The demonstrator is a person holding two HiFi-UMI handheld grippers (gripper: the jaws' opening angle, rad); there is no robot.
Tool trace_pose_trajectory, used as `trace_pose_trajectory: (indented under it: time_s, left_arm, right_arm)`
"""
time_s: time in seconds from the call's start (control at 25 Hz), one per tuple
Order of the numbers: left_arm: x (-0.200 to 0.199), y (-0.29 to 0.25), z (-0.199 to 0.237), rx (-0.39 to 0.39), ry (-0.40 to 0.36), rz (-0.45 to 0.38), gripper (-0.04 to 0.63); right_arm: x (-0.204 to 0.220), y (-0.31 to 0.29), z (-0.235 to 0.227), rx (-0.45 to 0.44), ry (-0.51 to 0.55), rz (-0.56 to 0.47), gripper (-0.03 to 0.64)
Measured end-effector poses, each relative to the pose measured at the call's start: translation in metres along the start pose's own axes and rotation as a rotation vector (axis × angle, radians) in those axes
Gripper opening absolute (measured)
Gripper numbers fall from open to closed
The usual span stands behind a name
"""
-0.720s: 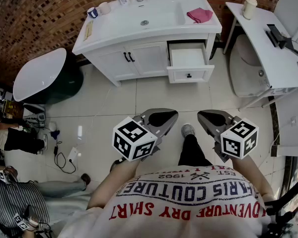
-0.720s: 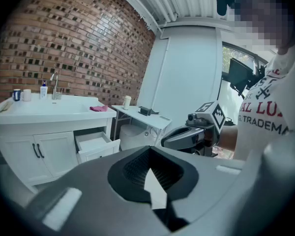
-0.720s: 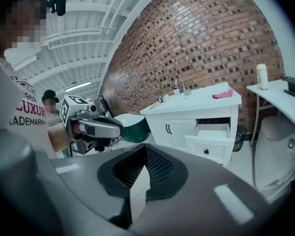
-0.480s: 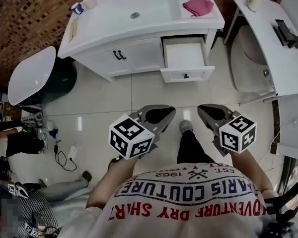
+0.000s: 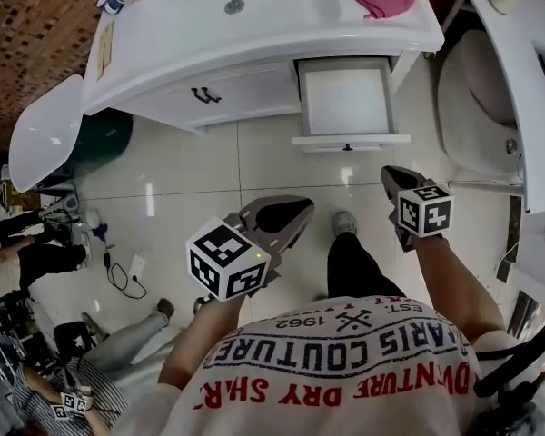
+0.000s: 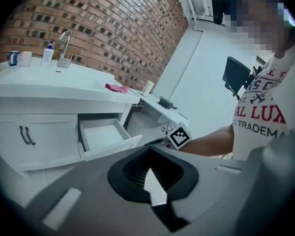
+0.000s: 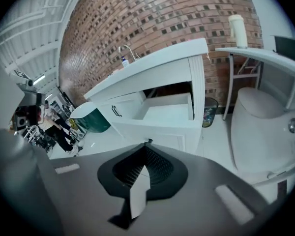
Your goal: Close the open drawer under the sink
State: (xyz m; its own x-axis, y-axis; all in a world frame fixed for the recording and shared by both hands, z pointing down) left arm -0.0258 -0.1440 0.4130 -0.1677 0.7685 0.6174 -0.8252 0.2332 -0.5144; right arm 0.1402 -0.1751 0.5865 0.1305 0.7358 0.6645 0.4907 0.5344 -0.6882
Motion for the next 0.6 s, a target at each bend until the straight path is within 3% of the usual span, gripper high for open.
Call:
trace_pose_trajectory:
  time_s: [0.32,0.6]
  left_arm:
    - [-0.016,-0.005,0.041,-0.067,0.062,0.013,-0.012]
    - [-0.036,-0.015,0.06,-0.067,0.079,0.012,-0.012]
  right_arm:
    - [-0.002,-0.05,-0.037,0.057,-0.083,0.025,0.006]
    - [-0.011,-0.068,-0.05,0.075,-0.092,0.039,0.006]
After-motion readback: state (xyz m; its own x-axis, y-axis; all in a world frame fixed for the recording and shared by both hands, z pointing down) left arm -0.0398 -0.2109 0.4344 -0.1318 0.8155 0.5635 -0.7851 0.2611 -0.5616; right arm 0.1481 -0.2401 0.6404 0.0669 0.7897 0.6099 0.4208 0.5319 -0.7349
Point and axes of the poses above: the fingertips, and each gripper's own axes: y backward along the fingers, z to its left, x out of its underside, the point moved 2 cm from there along y, backward along the fingers, and after that the axes turned 11 degrees about y, right-handed, at the moved point
